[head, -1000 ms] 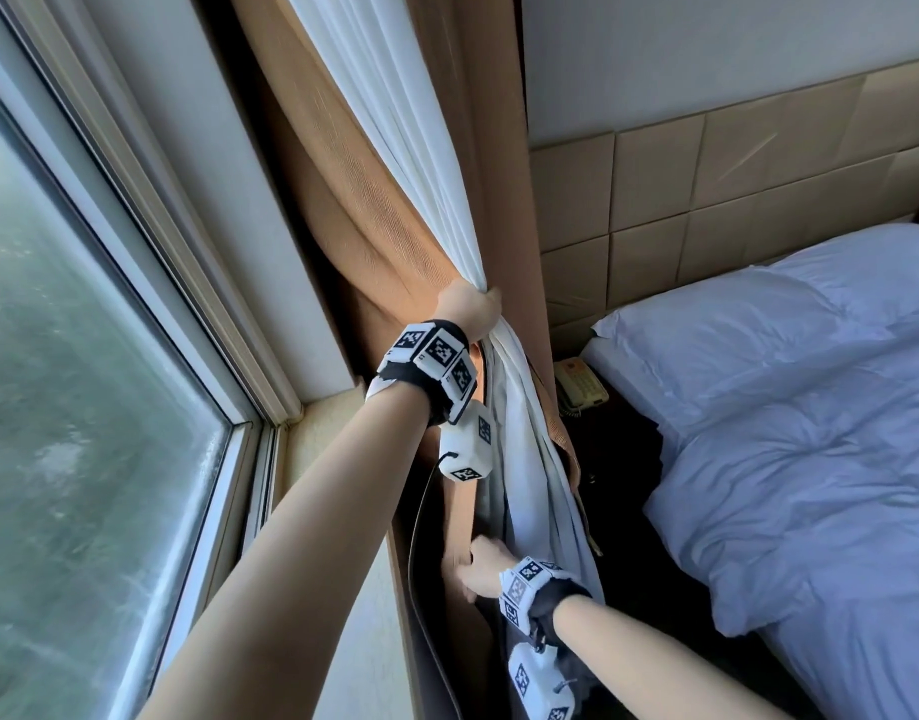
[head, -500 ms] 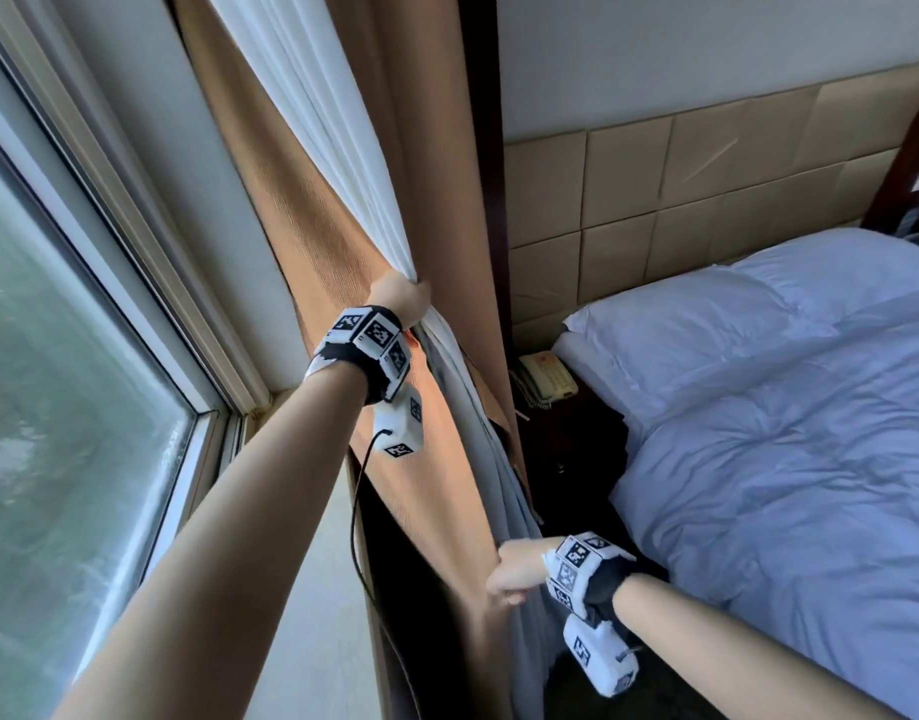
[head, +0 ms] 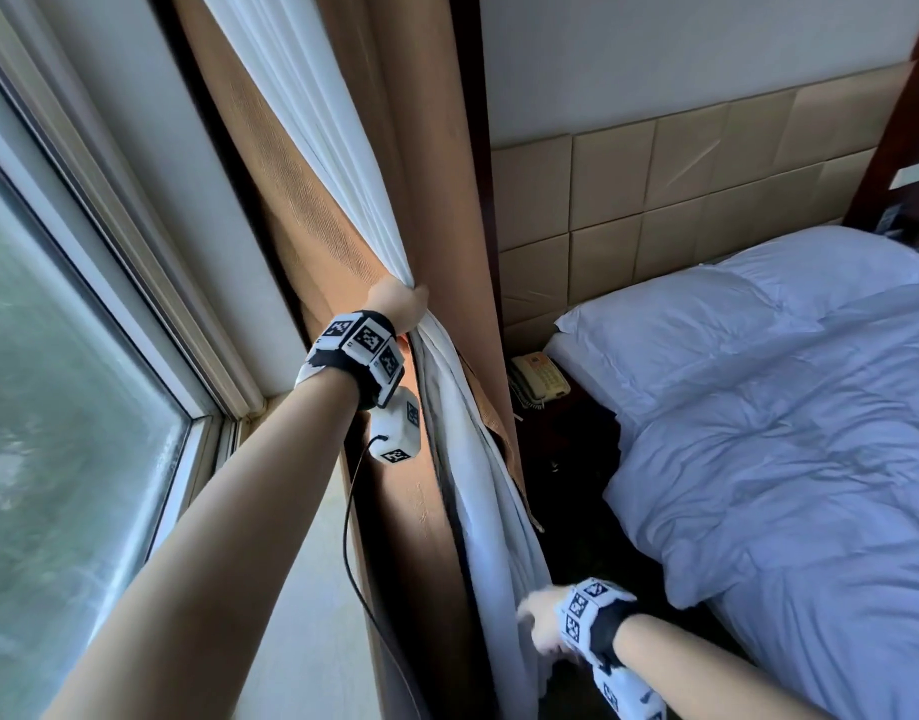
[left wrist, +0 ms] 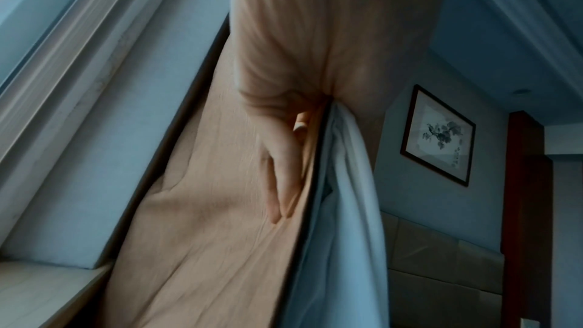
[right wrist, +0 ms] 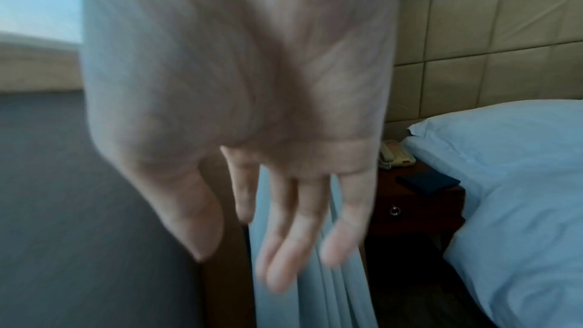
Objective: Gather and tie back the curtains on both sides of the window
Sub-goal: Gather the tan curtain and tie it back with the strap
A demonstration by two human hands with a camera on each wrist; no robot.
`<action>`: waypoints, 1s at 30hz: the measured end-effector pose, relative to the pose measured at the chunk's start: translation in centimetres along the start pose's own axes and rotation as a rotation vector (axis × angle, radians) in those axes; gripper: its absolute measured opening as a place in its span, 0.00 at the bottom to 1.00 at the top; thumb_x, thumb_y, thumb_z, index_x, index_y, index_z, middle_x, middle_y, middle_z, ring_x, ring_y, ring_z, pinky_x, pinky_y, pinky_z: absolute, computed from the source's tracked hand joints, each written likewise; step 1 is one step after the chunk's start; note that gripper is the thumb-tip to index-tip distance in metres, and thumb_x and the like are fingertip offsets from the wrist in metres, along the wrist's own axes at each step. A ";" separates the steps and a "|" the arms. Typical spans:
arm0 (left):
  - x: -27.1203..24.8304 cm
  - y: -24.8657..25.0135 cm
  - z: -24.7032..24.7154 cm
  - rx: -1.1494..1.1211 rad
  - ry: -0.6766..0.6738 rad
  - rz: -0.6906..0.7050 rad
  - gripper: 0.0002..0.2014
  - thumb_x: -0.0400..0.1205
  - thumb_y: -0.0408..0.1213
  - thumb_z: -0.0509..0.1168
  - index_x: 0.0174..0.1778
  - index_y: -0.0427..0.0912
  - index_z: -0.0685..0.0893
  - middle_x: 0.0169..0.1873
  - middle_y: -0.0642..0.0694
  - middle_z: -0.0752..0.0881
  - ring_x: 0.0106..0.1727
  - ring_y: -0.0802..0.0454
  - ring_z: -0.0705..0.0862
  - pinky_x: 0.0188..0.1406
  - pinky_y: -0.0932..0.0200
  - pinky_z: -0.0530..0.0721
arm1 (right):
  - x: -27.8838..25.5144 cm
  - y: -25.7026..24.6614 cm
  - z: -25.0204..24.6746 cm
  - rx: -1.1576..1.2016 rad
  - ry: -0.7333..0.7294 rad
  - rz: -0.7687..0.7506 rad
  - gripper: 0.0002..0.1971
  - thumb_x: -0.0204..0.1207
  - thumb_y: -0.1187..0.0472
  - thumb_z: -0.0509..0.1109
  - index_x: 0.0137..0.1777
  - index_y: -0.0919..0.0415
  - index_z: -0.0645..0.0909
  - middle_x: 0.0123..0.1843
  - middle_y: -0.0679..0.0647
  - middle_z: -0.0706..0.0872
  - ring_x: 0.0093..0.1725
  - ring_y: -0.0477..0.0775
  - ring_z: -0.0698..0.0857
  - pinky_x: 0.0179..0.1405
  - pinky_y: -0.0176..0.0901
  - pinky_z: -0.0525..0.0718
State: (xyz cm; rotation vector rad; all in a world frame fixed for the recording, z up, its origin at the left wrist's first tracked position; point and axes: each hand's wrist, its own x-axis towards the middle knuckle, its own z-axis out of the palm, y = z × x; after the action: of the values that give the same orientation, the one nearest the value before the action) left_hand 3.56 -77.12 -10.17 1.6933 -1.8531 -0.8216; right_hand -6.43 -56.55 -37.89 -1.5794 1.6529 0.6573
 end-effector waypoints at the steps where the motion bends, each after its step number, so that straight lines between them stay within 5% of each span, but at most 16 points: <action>1: -0.1 0.0 0.0 -0.001 -0.002 0.002 0.20 0.85 0.43 0.56 0.66 0.32 0.74 0.57 0.35 0.83 0.54 0.35 0.86 0.56 0.42 0.86 | 0.2 0.2 -0.7 0.118 0.052 -0.045 0.33 0.77 0.63 0.67 0.82 0.51 0.63 0.76 0.58 0.74 0.67 0.62 0.80 0.57 0.50 0.84; 5: -0.5 0.3 0.2 0.007 -0.023 0.009 0.19 0.85 0.43 0.56 0.64 0.32 0.75 0.53 0.37 0.82 0.53 0.36 0.86 0.55 0.43 0.87 | 1.0 -1.9 -5.2 0.702 0.160 -0.360 0.35 0.78 0.63 0.65 0.83 0.45 0.57 0.73 0.53 0.79 0.52 0.44 0.83 0.43 0.32 0.81; 8: -0.6 0.6 0.7 -0.004 -0.039 0.026 0.19 0.85 0.42 0.56 0.65 0.32 0.76 0.55 0.36 0.82 0.55 0.36 0.85 0.55 0.42 0.86 | 2.0 -4.8 -8.0 0.961 0.223 -0.461 0.35 0.76 0.65 0.65 0.82 0.46 0.60 0.77 0.49 0.72 0.67 0.49 0.80 0.43 0.31 0.81; 11: -0.8 0.6 0.8 -0.019 -0.047 0.020 0.20 0.85 0.42 0.56 0.67 0.31 0.75 0.59 0.35 0.82 0.57 0.36 0.85 0.56 0.43 0.86 | 3.5 -6.4 -9.7 0.953 0.609 -0.255 0.16 0.71 0.65 0.68 0.59 0.55 0.78 0.60 0.53 0.85 0.58 0.55 0.83 0.48 0.43 0.84; 13: -0.7 0.6 0.7 -0.013 -0.055 0.015 0.20 0.85 0.42 0.56 0.69 0.32 0.74 0.62 0.36 0.82 0.55 0.38 0.84 0.53 0.47 0.86 | 3.6 -6.3 -10.2 0.816 0.803 -0.091 0.16 0.67 0.56 0.73 0.54 0.57 0.76 0.54 0.54 0.85 0.55 0.57 0.84 0.48 0.43 0.82; 17: -0.8 0.6 0.6 -0.064 -0.041 0.003 0.22 0.85 0.43 0.56 0.72 0.33 0.72 0.63 0.35 0.80 0.61 0.36 0.83 0.59 0.44 0.84 | 4.7 -6.1 -9.7 0.675 0.510 -0.100 0.44 0.56 0.38 0.78 0.70 0.62 0.73 0.66 0.55 0.81 0.65 0.59 0.81 0.62 0.48 0.80; 20: -0.7 0.9 0.9 -0.074 -0.040 0.008 0.22 0.86 0.43 0.56 0.71 0.32 0.72 0.64 0.34 0.80 0.62 0.35 0.82 0.61 0.44 0.84 | 6.8 -6.0 -8.8 0.667 0.405 -0.144 0.53 0.45 0.29 0.75 0.70 0.58 0.75 0.69 0.53 0.82 0.64 0.55 0.82 0.66 0.50 0.80; 24: -0.2 1.1 1.1 -0.092 -0.063 0.051 0.18 0.85 0.40 0.57 0.64 0.31 0.79 0.58 0.33 0.84 0.58 0.35 0.85 0.58 0.42 0.85 | 6.4 -6.3 -6.4 0.656 0.383 -0.090 0.34 0.71 0.42 0.70 0.72 0.63 0.72 0.70 0.58 0.79 0.67 0.59 0.80 0.65 0.46 0.78; 28: 0.5 1.1 1.4 -0.231 -0.068 0.001 0.09 0.83 0.38 0.57 0.50 0.37 0.78 0.38 0.43 0.80 0.49 0.41 0.85 0.54 0.41 0.87 | 7.2 -5.7 -2.5 0.769 0.423 -0.026 0.20 0.79 0.55 0.62 0.69 0.63 0.73 0.68 0.59 0.79 0.66 0.60 0.80 0.61 0.41 0.76; 30: 0.8 1.3 1.2 -0.241 -0.062 -0.007 0.13 0.84 0.38 0.57 0.58 0.34 0.80 0.40 0.43 0.80 0.49 0.41 0.84 0.53 0.47 0.87 | 7.0 -4.9 -1.2 0.854 0.448 -0.037 0.16 0.82 0.57 0.59 0.68 0.61 0.72 0.68 0.57 0.79 0.66 0.60 0.80 0.59 0.39 0.75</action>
State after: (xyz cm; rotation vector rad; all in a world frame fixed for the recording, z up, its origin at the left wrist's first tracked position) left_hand 1.66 -77.70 -10.10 1.5401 -1.7100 -1.0656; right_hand -1.54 -62.26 -42.08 -1.1375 1.8454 -0.4373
